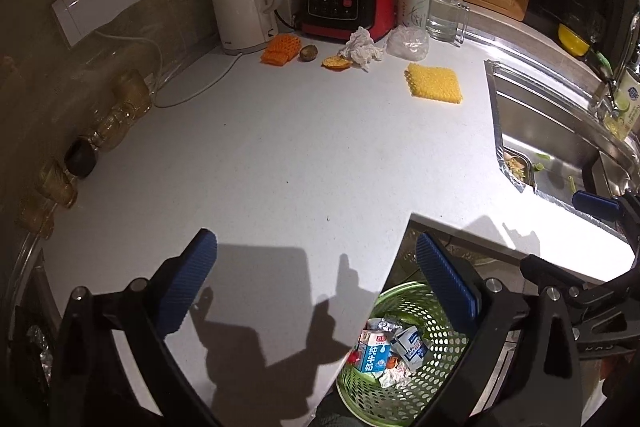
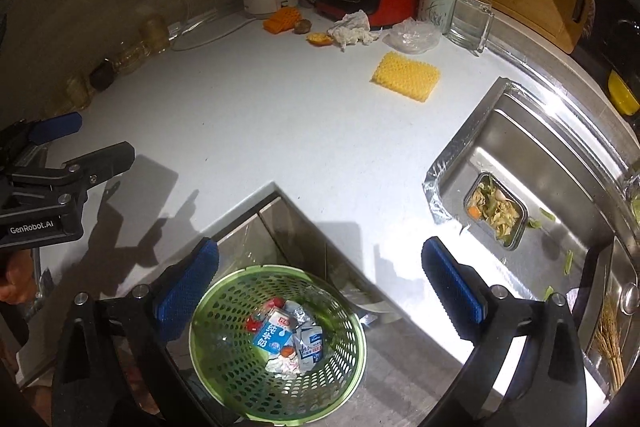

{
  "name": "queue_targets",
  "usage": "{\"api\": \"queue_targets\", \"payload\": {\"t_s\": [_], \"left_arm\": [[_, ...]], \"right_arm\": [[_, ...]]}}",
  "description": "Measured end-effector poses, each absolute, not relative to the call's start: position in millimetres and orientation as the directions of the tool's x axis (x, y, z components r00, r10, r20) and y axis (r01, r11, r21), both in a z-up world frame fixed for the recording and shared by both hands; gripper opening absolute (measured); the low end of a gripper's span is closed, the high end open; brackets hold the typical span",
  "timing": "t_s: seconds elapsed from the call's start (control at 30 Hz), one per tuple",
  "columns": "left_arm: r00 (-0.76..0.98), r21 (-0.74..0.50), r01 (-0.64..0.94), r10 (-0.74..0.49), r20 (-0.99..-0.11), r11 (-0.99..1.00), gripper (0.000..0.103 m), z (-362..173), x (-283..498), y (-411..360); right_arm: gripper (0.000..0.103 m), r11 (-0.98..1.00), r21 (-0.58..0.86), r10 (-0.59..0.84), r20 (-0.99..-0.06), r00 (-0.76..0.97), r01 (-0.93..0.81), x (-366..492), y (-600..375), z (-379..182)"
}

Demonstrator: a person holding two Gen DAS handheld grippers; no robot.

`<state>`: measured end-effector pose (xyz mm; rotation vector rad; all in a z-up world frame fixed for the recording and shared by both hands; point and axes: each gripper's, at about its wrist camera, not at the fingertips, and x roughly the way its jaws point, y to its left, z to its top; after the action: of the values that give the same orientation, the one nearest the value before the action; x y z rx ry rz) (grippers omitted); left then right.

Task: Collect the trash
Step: 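Move both open grippers back over the counter toward the remaining trash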

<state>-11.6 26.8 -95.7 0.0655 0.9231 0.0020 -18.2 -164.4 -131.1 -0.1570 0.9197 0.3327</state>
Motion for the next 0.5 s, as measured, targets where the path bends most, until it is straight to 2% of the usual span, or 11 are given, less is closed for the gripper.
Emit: {"api": "queue_targets", "payload": {"t_s": [0.5], "left_arm": [[0.589,0.038,0.074,-0.013,-0.808,0.997,0.095,-107,86,42]], "right_arm": [[0.101,0.95,-0.024,0.163,-0.814,0.557,-0.313,74,-148,-135]]}}
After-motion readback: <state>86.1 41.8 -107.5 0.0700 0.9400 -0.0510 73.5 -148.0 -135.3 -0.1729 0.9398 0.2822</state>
